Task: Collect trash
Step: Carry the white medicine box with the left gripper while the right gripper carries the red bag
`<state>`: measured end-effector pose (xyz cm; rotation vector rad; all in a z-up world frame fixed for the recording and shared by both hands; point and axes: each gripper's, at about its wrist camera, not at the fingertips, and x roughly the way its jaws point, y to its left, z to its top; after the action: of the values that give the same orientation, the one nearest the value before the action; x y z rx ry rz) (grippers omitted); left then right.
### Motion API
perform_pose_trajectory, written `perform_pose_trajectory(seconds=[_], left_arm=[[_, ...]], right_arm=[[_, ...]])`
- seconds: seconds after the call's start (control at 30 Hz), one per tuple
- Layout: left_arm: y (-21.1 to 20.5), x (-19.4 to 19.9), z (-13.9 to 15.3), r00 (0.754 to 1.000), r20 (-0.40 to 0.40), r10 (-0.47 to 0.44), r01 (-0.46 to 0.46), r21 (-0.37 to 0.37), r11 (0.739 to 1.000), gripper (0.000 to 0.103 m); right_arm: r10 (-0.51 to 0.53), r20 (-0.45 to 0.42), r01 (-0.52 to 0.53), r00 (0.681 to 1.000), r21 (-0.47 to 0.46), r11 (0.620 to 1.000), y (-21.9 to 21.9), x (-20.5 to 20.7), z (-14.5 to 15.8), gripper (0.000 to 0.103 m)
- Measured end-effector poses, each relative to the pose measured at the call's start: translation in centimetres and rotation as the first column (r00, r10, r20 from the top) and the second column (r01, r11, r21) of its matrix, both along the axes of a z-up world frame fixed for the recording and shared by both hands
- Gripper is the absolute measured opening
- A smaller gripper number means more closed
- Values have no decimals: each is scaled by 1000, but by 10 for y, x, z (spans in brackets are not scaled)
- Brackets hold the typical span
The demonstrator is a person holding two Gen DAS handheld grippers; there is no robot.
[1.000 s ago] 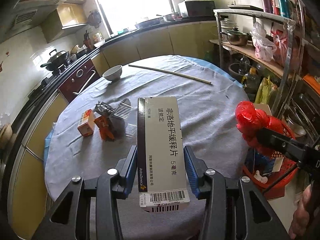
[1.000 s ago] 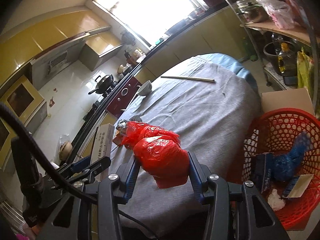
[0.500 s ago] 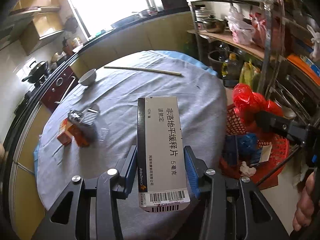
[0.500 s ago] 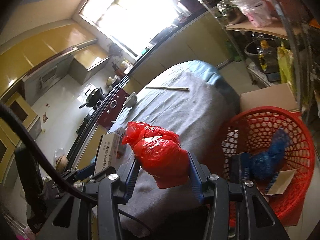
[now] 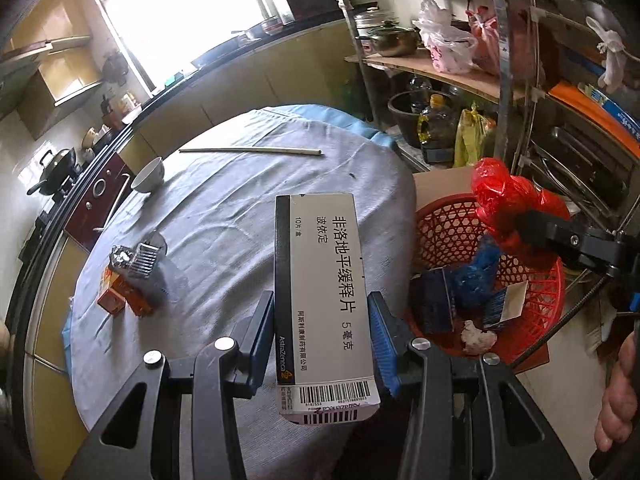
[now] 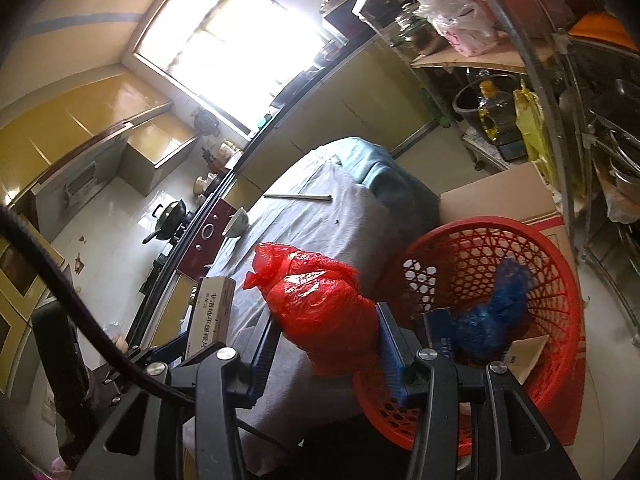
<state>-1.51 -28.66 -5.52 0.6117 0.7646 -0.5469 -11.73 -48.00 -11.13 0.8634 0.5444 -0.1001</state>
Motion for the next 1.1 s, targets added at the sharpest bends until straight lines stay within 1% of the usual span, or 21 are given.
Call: perform_pose_trajectory(seconds=[0.2, 0.43, 0.8, 1.0, 1.1], left_arm=[[-8, -5, -1, 1000, 7, -23, 23, 10, 1000, 47], [-10, -7, -2, 1000, 4, -27, 27, 15, 1000, 47], [-10, -10, -1, 999, -10, -42, 42, 0, 999, 47], [-9, -11, -4, 997, -47, -55, 54, -35, 998, 47], [-6, -14, -7, 994, -81, -70, 65, -64, 996, 47]], right_arm=[[-27, -14, 27, 1000, 10, 1000, -10, -11, -5, 50], [-46, -30, 47, 998, 15, 999, -16, -22, -7, 50], [-61, -59, 62, 996, 10, 998, -18, -36, -11, 50], [-74, -66, 74, 995, 2, 997, -20, -43, -8, 50], [-73, -72, 72, 995, -8, 997, -20, -45, -6, 50]])
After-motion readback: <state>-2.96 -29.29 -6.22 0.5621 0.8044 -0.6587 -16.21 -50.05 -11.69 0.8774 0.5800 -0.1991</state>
